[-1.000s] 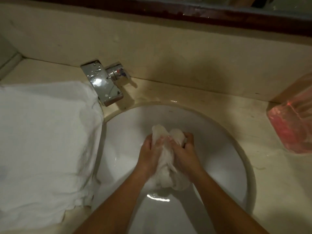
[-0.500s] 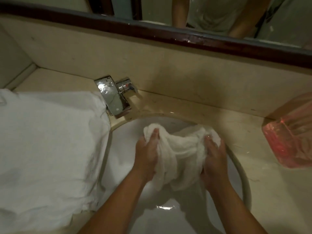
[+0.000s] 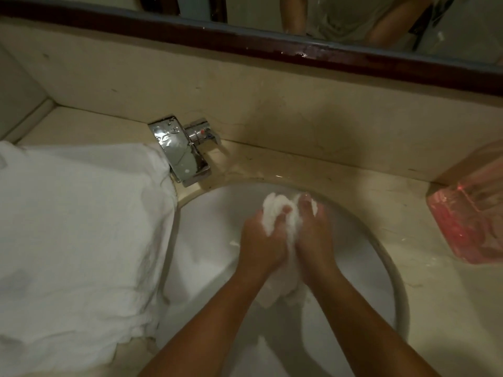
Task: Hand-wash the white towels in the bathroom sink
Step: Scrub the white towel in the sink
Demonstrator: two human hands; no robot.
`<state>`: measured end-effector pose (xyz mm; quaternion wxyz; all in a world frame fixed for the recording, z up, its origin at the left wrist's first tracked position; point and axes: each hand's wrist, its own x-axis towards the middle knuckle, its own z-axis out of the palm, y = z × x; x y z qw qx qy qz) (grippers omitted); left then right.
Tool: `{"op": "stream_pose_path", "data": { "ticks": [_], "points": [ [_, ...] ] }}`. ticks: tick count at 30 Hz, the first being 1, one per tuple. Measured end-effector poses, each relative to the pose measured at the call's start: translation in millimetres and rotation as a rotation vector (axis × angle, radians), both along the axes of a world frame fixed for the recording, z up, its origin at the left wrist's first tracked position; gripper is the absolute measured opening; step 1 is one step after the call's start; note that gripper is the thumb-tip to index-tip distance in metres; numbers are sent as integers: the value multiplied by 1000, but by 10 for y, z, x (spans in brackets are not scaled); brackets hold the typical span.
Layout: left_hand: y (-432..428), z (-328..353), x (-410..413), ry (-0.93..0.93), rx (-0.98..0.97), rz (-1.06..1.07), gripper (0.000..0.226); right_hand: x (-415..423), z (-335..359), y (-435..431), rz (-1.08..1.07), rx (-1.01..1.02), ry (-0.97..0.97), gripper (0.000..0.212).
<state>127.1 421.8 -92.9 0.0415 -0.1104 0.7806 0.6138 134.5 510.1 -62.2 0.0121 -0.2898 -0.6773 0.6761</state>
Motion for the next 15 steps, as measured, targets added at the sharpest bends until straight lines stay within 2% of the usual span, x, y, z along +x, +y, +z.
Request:
{"op": "stream_pose_path", "data": {
  "ticks": [2,4,7,12,13,15],
  "points": [
    [-93,-11,-194,6,-95,28,27,206,-2,-102,71,36,21,31],
    [-122,-1,-212,14,-132,-51,25,325,24,-118,91,57,48,31],
    [-40,65,-14,4,-8,-86,26,56,40,8,29,46,-24,22],
    [-78,193,-29,32,52,67,21,101,21,-23,48,-81,-25,22],
    [-76,192,19,19,85,69,24,149,5,-26,6,-115,-14,23],
    [-28,166,184,-20,147,-8,45,168,-42,-19,-81,-180,-24,28]
  ]
}}
